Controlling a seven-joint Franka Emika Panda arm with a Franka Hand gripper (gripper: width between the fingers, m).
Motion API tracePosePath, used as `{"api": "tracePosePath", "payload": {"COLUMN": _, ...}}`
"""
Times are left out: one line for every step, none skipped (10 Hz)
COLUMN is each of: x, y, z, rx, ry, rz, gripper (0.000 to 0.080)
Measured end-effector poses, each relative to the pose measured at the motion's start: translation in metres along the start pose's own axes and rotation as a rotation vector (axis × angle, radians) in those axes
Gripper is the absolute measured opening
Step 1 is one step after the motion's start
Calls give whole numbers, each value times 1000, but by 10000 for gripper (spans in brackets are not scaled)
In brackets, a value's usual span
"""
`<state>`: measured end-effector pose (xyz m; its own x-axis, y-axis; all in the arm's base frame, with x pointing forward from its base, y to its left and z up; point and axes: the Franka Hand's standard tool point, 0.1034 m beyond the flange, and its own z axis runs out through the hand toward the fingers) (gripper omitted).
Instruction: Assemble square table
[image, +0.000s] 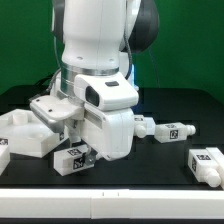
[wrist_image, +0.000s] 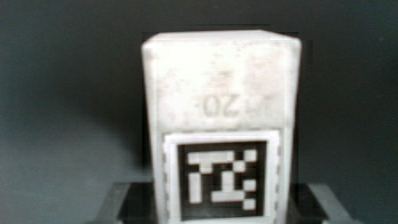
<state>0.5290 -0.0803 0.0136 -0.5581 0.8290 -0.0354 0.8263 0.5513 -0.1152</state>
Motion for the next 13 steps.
{"api": "tracePosePath", "payload": {"x": 8, "y": -4, "z": -5, "rx": 2, "ry": 1, "rz": -47, "gripper": 284}}
{"api": "tracePosePath", "payload": {"x": 22, "y": -12, "z": -15, "rx": 8, "ry": 3, "rz": -81, "gripper": 284}}
{"api": "tracePosePath", "payload": {"x": 34, "y": -24, "z": -26, "rx": 16, "ry": 2, "rz": -145, "gripper": 284}}
{"api": "tracePosePath", "payload": {"x": 46, "y": -41, "z": -36, "rx": 20, "ry": 9, "rz": -166, "gripper": 284}}
{"api": "tracePosePath", "payload": {"x": 54, "y": -54, "z": -40, "rx": 28, "ry": 16, "rz": -148, "gripper": 284}}
{"api": "tracePosePath", "payload": {"x": 52, "y": -50, "z": -36, "rx": 28, "ry": 18, "rz": -149, "gripper": 284}}
{"api": "tracePosePath", "payload": {"x": 52, "y": -50, "z": -35, "rx": 28, "ry": 20, "rz": -148, "gripper": 284}}
{"api": "tracePosePath", "payload": {"x": 52, "y": -51, "z": -35, "rx": 29, "ry": 20, "rz": -148, "gripper": 285}}
{"api": "tracePosePath", "payload": {"x": 55, "y": -52, "z": -35, "rx": 33, "ry": 21, "rz": -205, "gripper": 285}}
{"api": "tracePosePath", "payload": {"x": 67, "y": -56, "z": -35, "rx": 42, "ry": 33, "rz": -309, "gripper": 285}}
{"api": "tracePosePath", "payload": {"x": 86, "y": -64, "z": -36, "rx": 44, "ry": 54, "rz": -414, "gripper": 285}}
{"api": "tracePosePath", "payload": {"x": 100, "y": -72, "z": -36, "rx": 48, "ry": 70, "rz": -495, "gripper": 285}}
{"api": "tracePosePath", "payload": {"x": 109, "y": -83, "z": -33, "rx": 44, "ry": 108, "rz": -409, "gripper": 285}}
